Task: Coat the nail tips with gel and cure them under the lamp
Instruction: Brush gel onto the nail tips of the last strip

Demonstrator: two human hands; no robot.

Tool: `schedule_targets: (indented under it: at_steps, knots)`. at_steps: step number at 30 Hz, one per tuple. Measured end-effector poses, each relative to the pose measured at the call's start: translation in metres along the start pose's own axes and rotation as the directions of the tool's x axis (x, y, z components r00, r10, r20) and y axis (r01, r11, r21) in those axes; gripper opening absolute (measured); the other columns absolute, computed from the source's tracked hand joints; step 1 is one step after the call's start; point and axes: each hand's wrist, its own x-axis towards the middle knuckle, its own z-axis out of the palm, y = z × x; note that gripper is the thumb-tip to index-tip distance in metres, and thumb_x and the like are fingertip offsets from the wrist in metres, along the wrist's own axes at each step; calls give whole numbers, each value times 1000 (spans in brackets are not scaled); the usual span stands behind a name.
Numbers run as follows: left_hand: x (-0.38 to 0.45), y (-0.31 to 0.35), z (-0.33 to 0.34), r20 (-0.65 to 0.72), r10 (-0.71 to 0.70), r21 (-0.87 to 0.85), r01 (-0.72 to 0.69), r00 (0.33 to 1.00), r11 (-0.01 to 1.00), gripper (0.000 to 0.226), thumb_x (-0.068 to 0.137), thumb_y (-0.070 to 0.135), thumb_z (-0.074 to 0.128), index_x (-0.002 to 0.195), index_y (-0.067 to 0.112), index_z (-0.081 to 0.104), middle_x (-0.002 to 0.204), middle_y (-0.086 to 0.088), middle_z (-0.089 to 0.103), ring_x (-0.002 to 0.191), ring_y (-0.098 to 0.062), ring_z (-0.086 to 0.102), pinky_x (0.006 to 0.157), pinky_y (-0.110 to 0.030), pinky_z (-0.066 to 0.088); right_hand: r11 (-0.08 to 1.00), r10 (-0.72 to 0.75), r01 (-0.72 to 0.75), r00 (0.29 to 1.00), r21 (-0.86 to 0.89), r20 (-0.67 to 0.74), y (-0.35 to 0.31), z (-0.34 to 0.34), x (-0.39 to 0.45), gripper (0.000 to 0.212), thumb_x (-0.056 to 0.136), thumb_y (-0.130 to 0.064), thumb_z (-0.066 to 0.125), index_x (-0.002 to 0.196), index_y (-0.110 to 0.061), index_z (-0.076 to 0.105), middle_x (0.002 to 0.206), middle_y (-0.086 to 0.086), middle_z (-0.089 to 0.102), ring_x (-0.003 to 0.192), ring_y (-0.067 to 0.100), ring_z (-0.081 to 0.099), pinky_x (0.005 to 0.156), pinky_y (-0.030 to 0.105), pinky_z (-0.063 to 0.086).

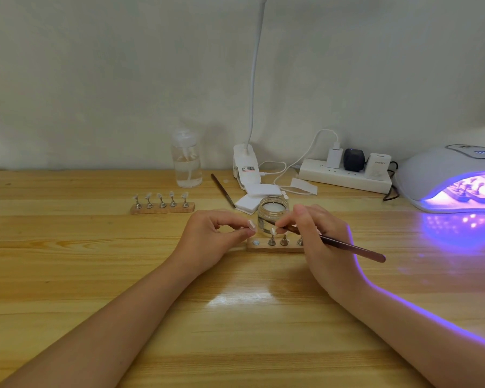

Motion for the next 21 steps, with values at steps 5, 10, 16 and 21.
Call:
schedule_targets:
  at_steps: [5, 10, 16, 21]
  knots:
    - [-1, 1, 0, -16, -38, -45, 37, 999, 998, 16, 68, 5, 76, 67, 19, 68, 71, 11, 68, 69, 5, 63, 66, -4, 44, 999, 40, -40, 999, -9, -20, 0, 0, 0, 31, 87, -35, 40, 67, -33, 63, 72, -7, 66, 79, 7, 59, 76, 27, 46]
    - [-3, 4, 1, 7, -15, -3, 15, 1000, 1000, 15, 70, 7, 75, 66, 20, 68, 59, 14, 65, 62, 5, 59, 61, -5, 42, 997, -22, 22, 1000, -76, -3, -1, 0, 0, 30, 88, -44, 38, 67, -38, 59, 85, -16, 63, 78, 6, 57, 73, 20, 43]
    - [-2, 4, 1, -13, -16, 65, 17, 1000, 998, 17, 70, 6, 76, 67, 20, 68, 61, 13, 64, 62, 7, 57, 62, -3, 40, 985, -115, 122, 991, -120, 67, 1, 2, -1, 32, 91, -36, 43, 66, -31, 63, 59, -14, 58, 70, 3, 54, 67, 14, 39]
    - [-3, 4, 1, -15, -23, 83, 24, 1000, 996, 19, 70, 5, 75, 66, 22, 68, 61, 13, 63, 62, 8, 56, 61, -4, 40, 990, -138, 139, 988, -20, 65, 2, -1, -3, 45, 88, -36, 36, 62, -16, 67, 60, -10, 61, 66, 5, 57, 68, 17, 40]
